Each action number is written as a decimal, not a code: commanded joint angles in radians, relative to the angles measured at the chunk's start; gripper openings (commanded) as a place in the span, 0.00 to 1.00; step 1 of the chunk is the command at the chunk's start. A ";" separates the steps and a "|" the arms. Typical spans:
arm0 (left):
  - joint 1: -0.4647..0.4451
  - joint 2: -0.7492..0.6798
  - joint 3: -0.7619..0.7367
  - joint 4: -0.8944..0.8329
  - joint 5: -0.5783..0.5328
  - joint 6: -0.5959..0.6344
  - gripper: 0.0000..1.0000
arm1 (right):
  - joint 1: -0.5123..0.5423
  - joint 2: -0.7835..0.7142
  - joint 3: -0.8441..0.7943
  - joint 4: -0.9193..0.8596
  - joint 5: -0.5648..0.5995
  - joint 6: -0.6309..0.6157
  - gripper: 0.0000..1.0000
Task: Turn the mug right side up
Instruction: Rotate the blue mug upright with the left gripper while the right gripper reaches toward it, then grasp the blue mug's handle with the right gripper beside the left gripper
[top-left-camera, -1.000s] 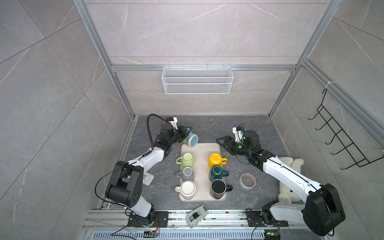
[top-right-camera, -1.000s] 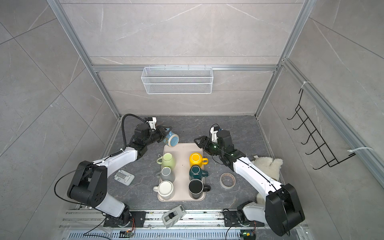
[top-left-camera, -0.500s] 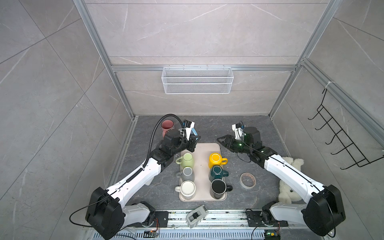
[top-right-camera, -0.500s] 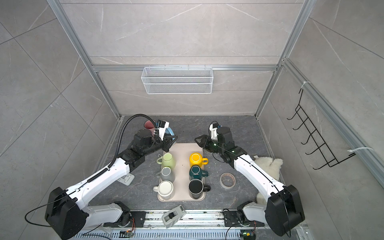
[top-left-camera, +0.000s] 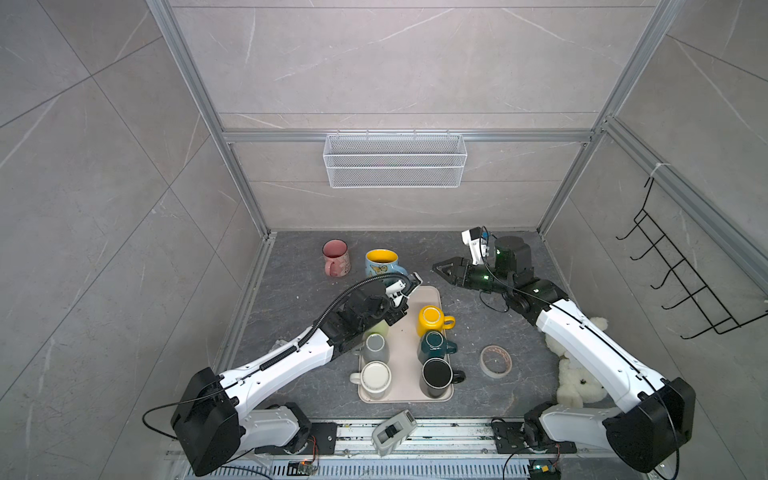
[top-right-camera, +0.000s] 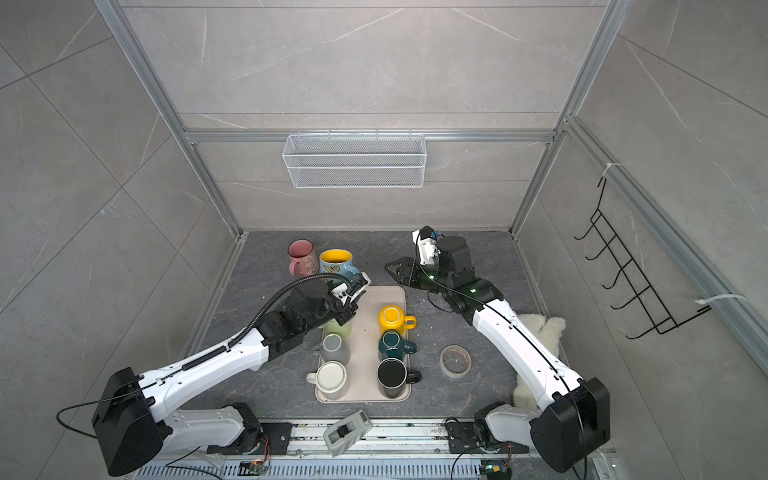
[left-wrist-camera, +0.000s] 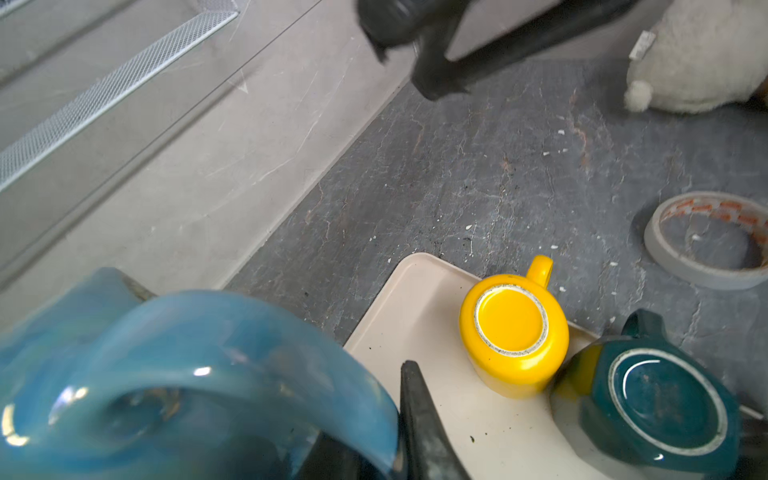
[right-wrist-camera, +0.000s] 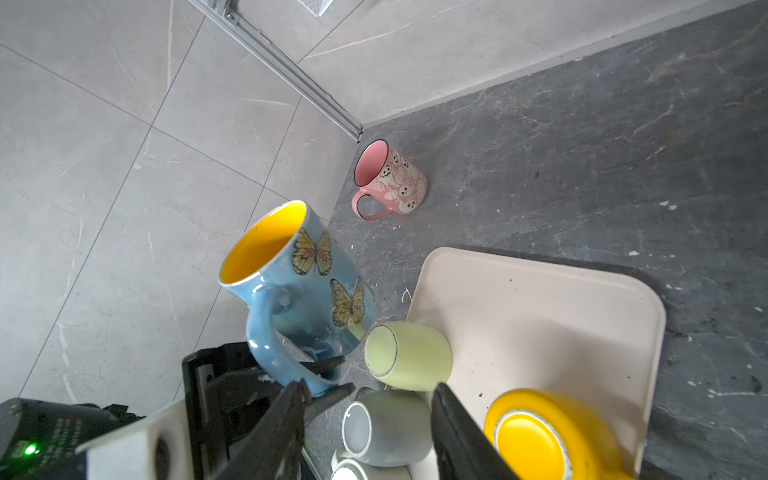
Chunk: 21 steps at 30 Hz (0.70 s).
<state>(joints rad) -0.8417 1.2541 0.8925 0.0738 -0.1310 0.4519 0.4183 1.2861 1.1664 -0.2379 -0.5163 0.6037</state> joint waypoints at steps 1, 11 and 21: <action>-0.031 0.000 0.013 0.196 -0.126 0.215 0.00 | -0.003 -0.018 0.057 -0.069 -0.040 -0.094 0.56; -0.103 0.049 -0.041 0.374 -0.299 0.446 0.00 | 0.004 0.026 0.156 -0.147 -0.166 -0.193 0.61; -0.112 0.039 -0.045 0.415 -0.278 0.458 0.00 | 0.080 0.077 0.225 -0.314 -0.133 -0.330 0.61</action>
<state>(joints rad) -0.9493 1.3285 0.8146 0.3141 -0.3840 0.8520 0.4778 1.3472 1.3533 -0.4725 -0.6548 0.3416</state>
